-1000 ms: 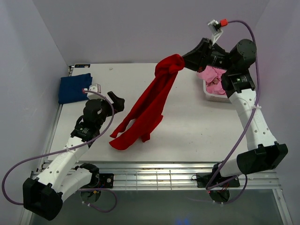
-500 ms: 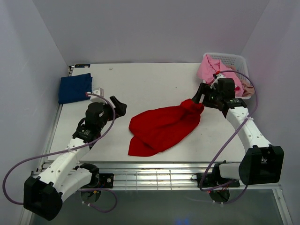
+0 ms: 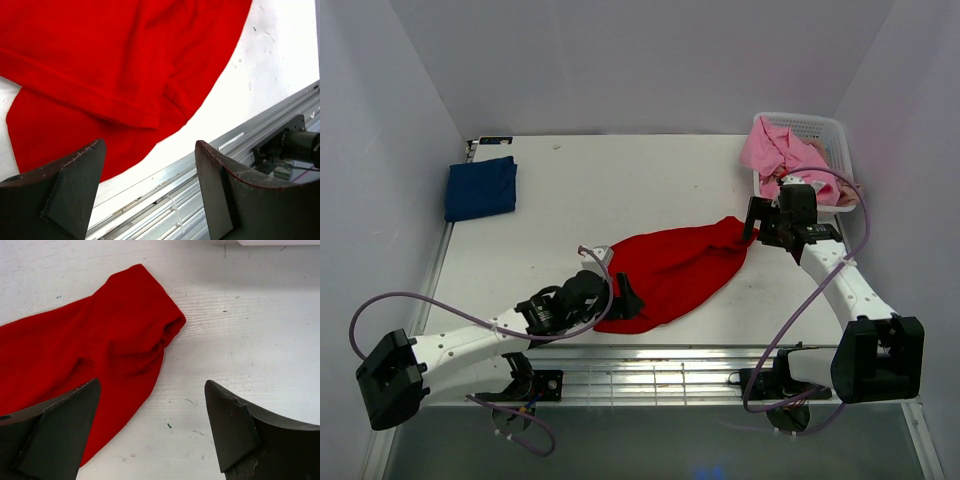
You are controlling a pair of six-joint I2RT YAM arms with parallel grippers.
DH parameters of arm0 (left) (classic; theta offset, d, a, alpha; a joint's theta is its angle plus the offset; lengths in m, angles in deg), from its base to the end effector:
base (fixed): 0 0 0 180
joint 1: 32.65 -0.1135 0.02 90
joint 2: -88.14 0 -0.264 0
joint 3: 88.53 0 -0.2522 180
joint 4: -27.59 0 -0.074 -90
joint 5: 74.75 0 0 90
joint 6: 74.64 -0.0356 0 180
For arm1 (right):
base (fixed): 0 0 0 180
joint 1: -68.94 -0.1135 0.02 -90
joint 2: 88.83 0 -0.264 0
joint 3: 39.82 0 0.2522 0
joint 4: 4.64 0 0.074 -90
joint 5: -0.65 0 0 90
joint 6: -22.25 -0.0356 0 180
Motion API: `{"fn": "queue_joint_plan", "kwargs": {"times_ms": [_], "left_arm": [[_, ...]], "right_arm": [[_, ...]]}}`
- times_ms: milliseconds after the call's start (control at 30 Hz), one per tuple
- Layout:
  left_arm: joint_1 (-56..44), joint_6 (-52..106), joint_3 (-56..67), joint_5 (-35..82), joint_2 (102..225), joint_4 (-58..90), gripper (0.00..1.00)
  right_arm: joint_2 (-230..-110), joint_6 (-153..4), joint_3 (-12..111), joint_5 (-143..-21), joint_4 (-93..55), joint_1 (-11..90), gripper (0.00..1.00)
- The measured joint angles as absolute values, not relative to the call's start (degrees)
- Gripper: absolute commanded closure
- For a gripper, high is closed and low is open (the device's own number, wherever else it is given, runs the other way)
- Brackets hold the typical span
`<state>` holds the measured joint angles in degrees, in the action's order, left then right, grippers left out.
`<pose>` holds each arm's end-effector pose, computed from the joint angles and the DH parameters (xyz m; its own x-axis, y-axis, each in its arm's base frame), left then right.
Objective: Fold and stack the t-shirts
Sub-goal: Flatten out the tshirt
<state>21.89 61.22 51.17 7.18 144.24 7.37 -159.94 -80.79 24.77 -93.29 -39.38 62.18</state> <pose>0.1223 -0.1631 0.1997 -0.7691 -0.1450 -0.6225 0.2709 0.8082 -0.5229 0.2659 0.0290 0.2624 -0.6529 0.1493 -0.7426 0.0833 0.9886 0.1255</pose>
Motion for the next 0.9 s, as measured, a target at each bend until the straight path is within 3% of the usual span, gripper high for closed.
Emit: {"fn": "queue_joint_plan", "kwargs": {"times_ms": [467, 900], "left_arm": [[33.0, 69.5, 46.2, -5.3, 160.9, 4.8, 0.18], [33.5, 71.2, 47.7, -12.7, 157.0, 8.4, 0.18]], "right_arm": [[-159.2, -79.2, 22.8, -93.7, -38.9, 62.2, 0.10], [-157.2, -78.2, 22.8, -93.6, -38.9, 62.2, 0.10]]}}
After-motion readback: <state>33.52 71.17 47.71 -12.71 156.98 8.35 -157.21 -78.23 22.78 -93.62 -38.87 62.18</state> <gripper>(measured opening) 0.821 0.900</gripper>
